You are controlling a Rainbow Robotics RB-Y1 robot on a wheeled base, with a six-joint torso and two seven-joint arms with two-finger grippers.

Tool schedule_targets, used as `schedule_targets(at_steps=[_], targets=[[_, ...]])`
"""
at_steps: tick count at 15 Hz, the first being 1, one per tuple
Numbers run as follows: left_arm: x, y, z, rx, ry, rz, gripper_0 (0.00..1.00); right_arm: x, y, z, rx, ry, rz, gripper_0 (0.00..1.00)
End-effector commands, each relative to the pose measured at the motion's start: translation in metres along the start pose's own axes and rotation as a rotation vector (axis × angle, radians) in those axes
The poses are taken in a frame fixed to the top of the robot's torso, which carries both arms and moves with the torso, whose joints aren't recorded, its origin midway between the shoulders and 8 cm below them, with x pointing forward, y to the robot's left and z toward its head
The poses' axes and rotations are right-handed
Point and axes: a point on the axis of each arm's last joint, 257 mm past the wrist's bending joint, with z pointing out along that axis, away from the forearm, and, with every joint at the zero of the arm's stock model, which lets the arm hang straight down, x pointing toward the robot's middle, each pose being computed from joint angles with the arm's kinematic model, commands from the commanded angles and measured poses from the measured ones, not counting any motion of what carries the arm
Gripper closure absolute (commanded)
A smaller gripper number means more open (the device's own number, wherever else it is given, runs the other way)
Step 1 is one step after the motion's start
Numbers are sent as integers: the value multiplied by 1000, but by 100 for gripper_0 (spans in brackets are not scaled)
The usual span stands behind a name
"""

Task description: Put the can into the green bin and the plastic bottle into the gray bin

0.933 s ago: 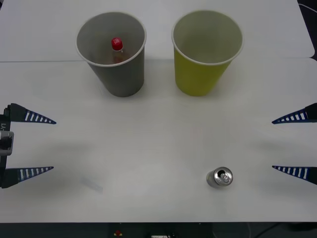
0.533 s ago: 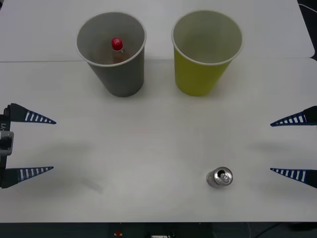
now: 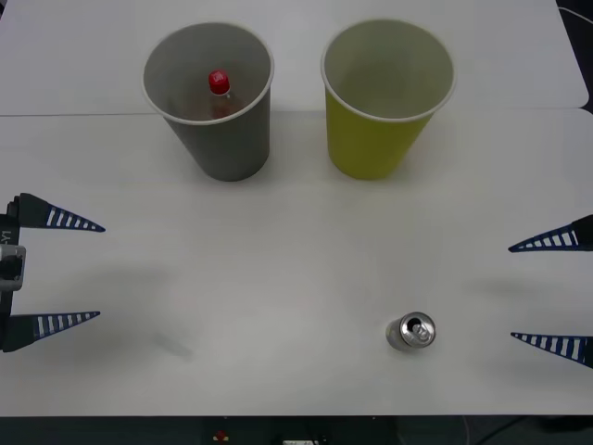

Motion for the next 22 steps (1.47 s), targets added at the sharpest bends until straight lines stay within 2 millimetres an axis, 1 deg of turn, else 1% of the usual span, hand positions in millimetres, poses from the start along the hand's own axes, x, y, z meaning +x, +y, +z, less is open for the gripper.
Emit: schedule_targets(at_steps=[1, 4, 6, 9, 13, 16, 22], targets=[[0, 0, 0, 0, 0, 0, 0, 9, 7, -3, 17, -20, -14, 0], [0, 0, 0, 0, 0, 0, 0, 20, 23, -4, 22, -50, -8, 0], [0, 0, 0, 0, 0, 0, 0, 24, 34, 3, 39, -97, 27, 0], [0, 0, 0, 0, 0, 0, 0, 29, 43, 19, 82, -165, 85, 0], [0, 0, 0, 0, 0, 0, 0, 34, 57, 35, 96, -250, 156, 0], [0, 0, 0, 0, 0, 0, 0, 37, 62, 47, 105, -307, 183, 0], [0, 0, 0, 0, 0, 0, 0, 48, 61, 75, 117, -413, 227, 0]])
